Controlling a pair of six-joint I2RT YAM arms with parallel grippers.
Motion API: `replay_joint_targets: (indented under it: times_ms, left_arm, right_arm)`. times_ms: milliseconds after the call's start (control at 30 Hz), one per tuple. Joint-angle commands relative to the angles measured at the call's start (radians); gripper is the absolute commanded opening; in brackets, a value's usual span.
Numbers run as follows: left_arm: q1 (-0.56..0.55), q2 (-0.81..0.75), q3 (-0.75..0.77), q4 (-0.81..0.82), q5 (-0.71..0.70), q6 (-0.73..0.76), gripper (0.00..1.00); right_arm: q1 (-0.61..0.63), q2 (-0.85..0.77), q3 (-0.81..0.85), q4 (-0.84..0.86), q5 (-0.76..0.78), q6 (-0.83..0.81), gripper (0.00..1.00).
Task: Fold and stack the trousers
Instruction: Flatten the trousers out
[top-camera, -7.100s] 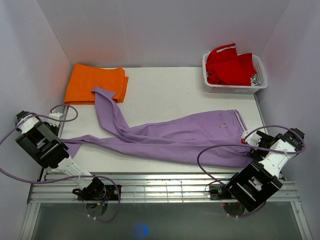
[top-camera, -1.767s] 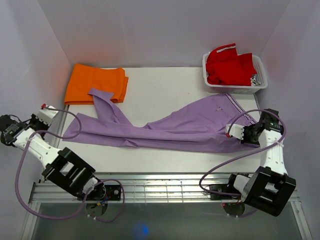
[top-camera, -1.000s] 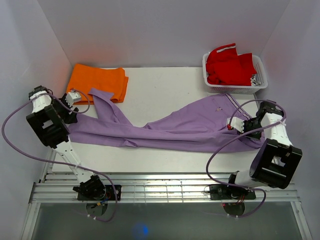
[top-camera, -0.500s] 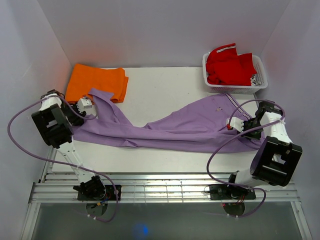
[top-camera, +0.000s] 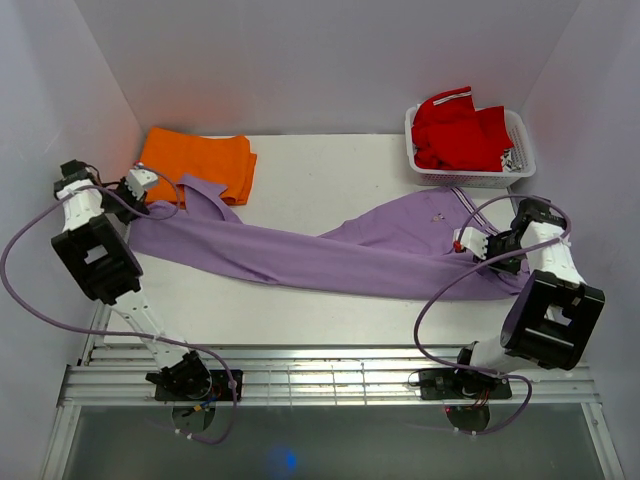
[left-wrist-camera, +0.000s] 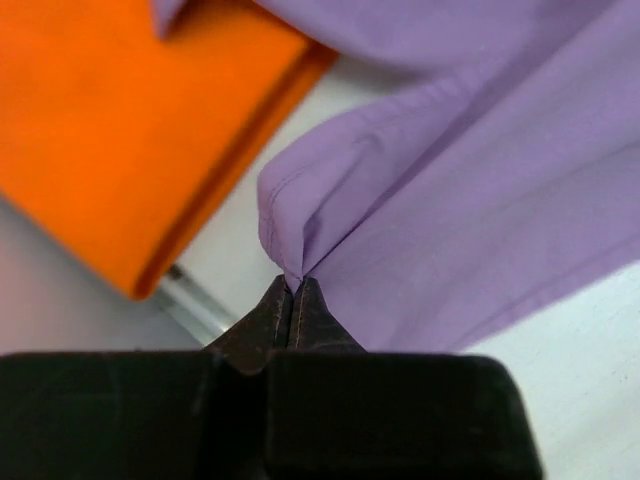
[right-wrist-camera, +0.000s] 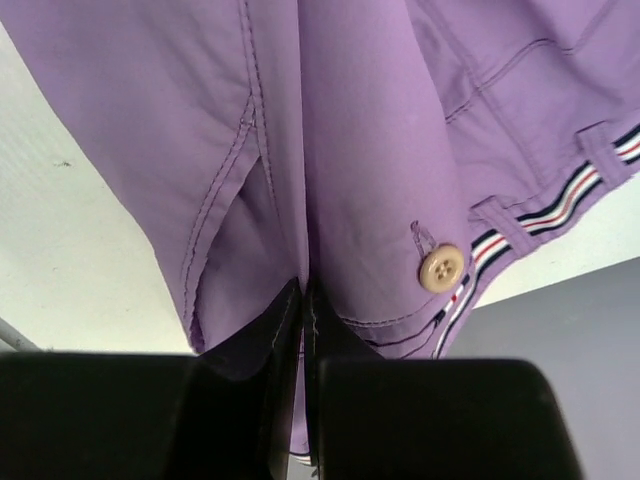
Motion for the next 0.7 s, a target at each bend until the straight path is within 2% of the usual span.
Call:
replay_joint_targets:
  times_ms: [0, 33, 67, 133, 167, 200, 233, 267, 300, 333, 367, 400, 433, 467, 533, 567, 600, 667]
  left_arm:
    - [0.118, -0.239, 0.011, 0.043, 0.199, 0.028, 0.0]
    - [0.144, -0.279, -0.022, 0.035, 0.226, 0.069, 0.0]
    - [0.169, -0.322, -0.118, 0.027, 0.25, 0.112, 0.0]
    - [0.262, -0.463, -0.241, -0.04, 0.301, 0.297, 0.0]
    - [0.299, -0.508, -0.38, -0.075, 0.31, 0.389, 0.0]
    - [0.374, -0.552, -0.452, -0.113, 0.315, 0.568, 0.0]
    - [0.423, -0.635, -0.524, -0.172, 0.319, 0.653, 0.0]
    - [0.469, -0.669, -0.663, -0.196, 0.319, 0.737, 0.0]
    - [0.555, -0.697, -0.725, -0.244, 0.304, 0.828, 0.0]
    - [0.601, -0.718, -0.782, -0.258, 0.266, 0.993, 0.0]
    - [0.637, -0.744, -0.831, -0.264, 0.251, 1.052, 0.0]
    - [0.708, -0.751, -0.893, -0.269, 0.241, 1.097, 0.08]
    - [0.749, -0.752, -0.906, -0.293, 0.243, 1.173, 0.26]
    - [0.782, -0.736, -0.905, -0.318, 0.258, 1.212, 0.36]
    - [0.852, -0.703, -0.842, -0.417, 0.27, 1.24, 0.6]
    - [0.864, -0.685, -0.808, -0.433, 0.289, 1.206, 0.82]
    - [0.872, -0.674, -0.782, -0.431, 0.302, 1.168, 0.83]
    - [0.882, -0.66, -0.695, -0.431, 0.335, 1.07, 0.83]
  right_arm:
    - [-0.006, -0.05, 0.041, 0.029, -0.021, 0.005, 0.08]
    - [-0.006, -0.068, 0.027, 0.03, -0.026, -0.003, 0.08]
    - [-0.006, -0.111, 0.008, 0.029, -0.026, -0.018, 0.08]
    - [-0.007, -0.168, -0.087, 0.043, -0.015, -0.085, 0.08]
    - [-0.006, -0.235, -0.126, 0.053, -0.012, -0.11, 0.08]
    - [-0.007, -0.271, -0.167, 0.062, -0.006, -0.166, 0.08]
    - [-0.009, -0.309, -0.249, 0.076, -0.005, -0.196, 0.08]
    - [-0.01, -0.382, -0.288, 0.078, 0.002, -0.226, 0.08]
    - [-0.01, -0.419, -0.328, 0.078, 0.008, -0.259, 0.08]
    - [-0.01, -0.458, -0.398, 0.079, 0.02, -0.315, 0.09]
    - [-0.01, -0.533, -0.428, 0.076, 0.026, -0.343, 0.23]
    - [-0.012, -0.568, -0.453, 0.078, 0.025, -0.366, 0.33]
    - [-0.012, -0.602, -0.479, 0.078, 0.008, -0.386, 0.5]
    - [-0.014, -0.657, -0.482, 0.07, -0.006, -0.391, 0.78]
    - [-0.014, -0.693, -0.474, 0.053, -0.052, -0.398, 0.95]
    - [-0.014, -0.706, -0.453, 0.038, -0.064, -0.394, 0.98]
    - [-0.015, -0.707, -0.438, 0.029, -0.075, -0.388, 0.98]
    - [-0.015, -0.688, -0.38, 0.014, -0.101, -0.348, 0.9]
